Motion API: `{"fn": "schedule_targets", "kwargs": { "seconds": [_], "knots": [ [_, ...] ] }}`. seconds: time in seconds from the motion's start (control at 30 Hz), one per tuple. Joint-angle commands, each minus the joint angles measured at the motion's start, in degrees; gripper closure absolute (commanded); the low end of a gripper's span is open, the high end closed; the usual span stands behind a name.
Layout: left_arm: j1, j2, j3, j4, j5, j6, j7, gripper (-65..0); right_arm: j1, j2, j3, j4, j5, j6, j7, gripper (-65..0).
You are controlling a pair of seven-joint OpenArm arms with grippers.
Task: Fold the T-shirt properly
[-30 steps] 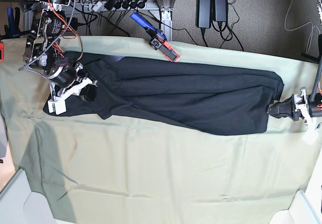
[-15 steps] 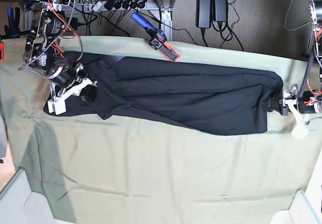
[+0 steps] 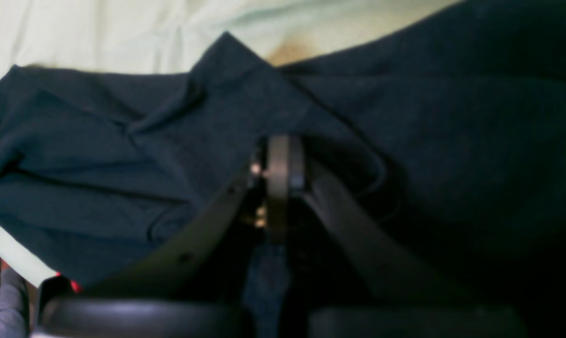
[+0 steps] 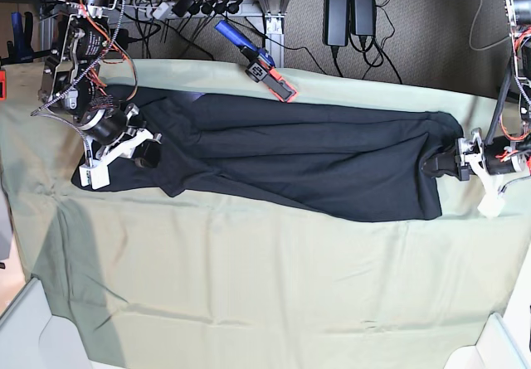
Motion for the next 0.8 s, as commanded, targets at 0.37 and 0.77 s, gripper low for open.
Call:
{"fn": "schedule_targets", "kwargs": {
  "seconds": [0.37,0.77],
  "knots": [
    [-0.3,1.5,-0.1,0.6,-6.7,-1.0,5.8,-39.3,0.7,0.6,0.1,0.8,1.1,4.3,1.1,0.0],
    [-2.8,2.0,-0.1,0.6,-8.2,-1.0,5.1,0.0,0.9,0.6,0.1,1.0,5.7,4.5,1.1,0.0]
  ]
}}
